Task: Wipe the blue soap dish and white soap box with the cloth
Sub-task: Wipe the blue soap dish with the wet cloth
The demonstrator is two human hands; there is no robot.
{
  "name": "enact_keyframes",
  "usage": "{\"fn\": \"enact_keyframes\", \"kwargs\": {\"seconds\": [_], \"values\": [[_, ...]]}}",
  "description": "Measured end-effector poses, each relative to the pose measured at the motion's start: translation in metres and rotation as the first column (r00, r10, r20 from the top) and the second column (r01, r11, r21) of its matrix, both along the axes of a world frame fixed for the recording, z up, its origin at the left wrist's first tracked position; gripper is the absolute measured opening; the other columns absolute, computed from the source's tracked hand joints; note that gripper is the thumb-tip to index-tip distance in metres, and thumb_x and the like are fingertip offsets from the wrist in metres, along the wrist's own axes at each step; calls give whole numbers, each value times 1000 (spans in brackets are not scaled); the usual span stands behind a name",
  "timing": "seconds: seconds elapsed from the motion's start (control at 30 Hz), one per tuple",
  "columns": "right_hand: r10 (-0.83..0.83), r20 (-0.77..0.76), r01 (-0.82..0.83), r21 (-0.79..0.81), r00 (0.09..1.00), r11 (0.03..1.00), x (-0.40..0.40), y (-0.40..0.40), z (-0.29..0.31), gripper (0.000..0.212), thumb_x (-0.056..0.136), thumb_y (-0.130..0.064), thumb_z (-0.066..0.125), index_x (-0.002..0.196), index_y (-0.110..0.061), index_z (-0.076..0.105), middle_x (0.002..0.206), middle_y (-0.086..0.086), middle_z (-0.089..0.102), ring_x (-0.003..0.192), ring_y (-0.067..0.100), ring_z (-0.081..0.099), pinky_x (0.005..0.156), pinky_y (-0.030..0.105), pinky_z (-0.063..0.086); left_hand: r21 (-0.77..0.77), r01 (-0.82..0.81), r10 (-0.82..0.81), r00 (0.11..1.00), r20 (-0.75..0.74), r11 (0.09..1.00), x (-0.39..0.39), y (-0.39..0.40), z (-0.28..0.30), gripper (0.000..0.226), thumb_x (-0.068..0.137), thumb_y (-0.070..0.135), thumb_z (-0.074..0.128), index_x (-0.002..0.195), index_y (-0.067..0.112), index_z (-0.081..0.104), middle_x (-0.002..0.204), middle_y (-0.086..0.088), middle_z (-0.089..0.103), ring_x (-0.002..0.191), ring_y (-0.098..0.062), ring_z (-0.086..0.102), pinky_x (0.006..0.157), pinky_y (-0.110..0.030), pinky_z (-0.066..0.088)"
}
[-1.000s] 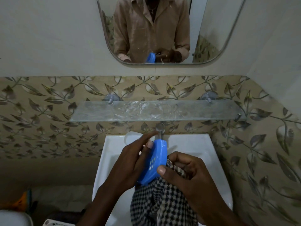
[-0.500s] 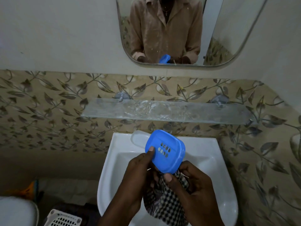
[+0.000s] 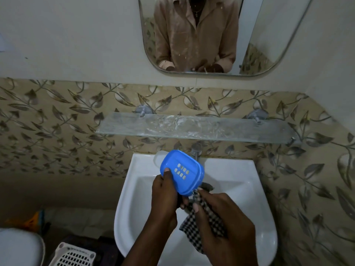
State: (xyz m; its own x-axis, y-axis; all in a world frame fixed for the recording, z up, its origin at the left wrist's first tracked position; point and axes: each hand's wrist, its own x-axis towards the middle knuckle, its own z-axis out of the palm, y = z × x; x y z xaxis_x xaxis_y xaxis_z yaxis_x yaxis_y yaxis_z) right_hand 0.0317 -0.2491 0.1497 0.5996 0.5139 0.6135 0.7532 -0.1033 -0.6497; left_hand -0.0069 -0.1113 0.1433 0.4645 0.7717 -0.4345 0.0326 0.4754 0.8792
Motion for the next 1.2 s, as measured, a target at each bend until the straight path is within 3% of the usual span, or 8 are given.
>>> {"fn": "enact_keyframes", "kwargs": {"seconds": [0.2, 0.3, 0.43, 0.53, 0.73, 0.93, 1.07, 1.2], "values": [[58, 251, -27, -125, 966, 992, 6, 4, -14, 24, 92, -18, 67, 110, -6, 74, 92, 5, 70, 78, 8, 67, 71, 14, 54, -146, 11, -7, 1000, 31, 989, 2, -9, 1, 46, 108, 39, 41, 116, -5, 54, 77, -15, 65, 44, -16, 58, 32, -18, 39], [18, 229, 0, -78, 973, 997, 15, 10, -6, 23, 95, -20, 61, 110, -7, 73, 90, 4, 66, 78, 4, 62, 72, 11, 50, -78, 15, -15, 1000, 4, 997, 2, -3, -1, 47, 109, 39, 37, 114, -5, 54, 59, -8, 57, 28, -7, 42, 29, -19, 31], [-90, 204, 93, -6, 975, 996, 35, 12, 8, 22, 91, -12, 63, 107, 1, 71, 90, 8, 68, 85, 2, 57, 84, 3, 43, -4, -7, 7, 1000, -14, 1000, 0, -2, 1, 42, 108, 42, 39, 110, 4, 54, 72, -6, 60, 35, -4, 47, 32, -19, 32], [-48, 202, 49, -1, 978, 999, 26, 10, 3, 20, 86, -11, 71, 104, -2, 73, 88, 7, 68, 80, 6, 62, 80, 7, 49, 14, -12, 12, 1000, -22, 1000, 1, -3, 2, 38, 108, 42, 39, 101, 7, 52, 71, -6, 58, 40, -8, 45, 35, -21, 32], [-63, 115, 63, 1, 991, 998, 31, 13, 14, 16, 85, -9, 70, 99, -4, 74, 85, 5, 69, 80, 2, 62, 76, 6, 49, -67, -9, 9, 1000, -6, 998, 0, -8, 4, 34, 107, 44, 41, 103, 15, 57, 85, -7, 71, 61, -18, 63, 44, -23, 41], [34, 99, -34, -6, 995, 999, 14, 10, 5, 20, 81, -5, 76, 101, -5, 76, 89, 2, 71, 84, 1, 67, 82, 8, 49, -131, 27, -14, 995, 100, 991, 1, -10, 8, 44, 108, 35, 41, 116, -3, 62, 100, -20, 78, 76, -26, 76, 53, -30, 59], [-61, 57, 59, 29, 997, 998, 34, 12, 21, 18, 84, -6, 71, 101, -3, 76, 85, 4, 70, 78, 4, 66, 73, 12, 52, -128, 59, -45, 993, 113, 990, -3, -11, 8, 41, 108, 36, 41, 116, 4, 65, 84, -8, 81, 61, -18, 76, 41, -24, 53], [22, 72, -24, 36, 997, 999, 14, 9, 18, 19, 82, -4, 74, 101, -3, 76, 88, 3, 71, 84, 3, 68, 78, 11, 52, -175, 105, -76, 983, 166, 979, -3, -8, 14, 46, 108, 36, 42, 115, -3, 66, 76, -12, 80, 52, -17, 73, 38, -21, 50]]}}
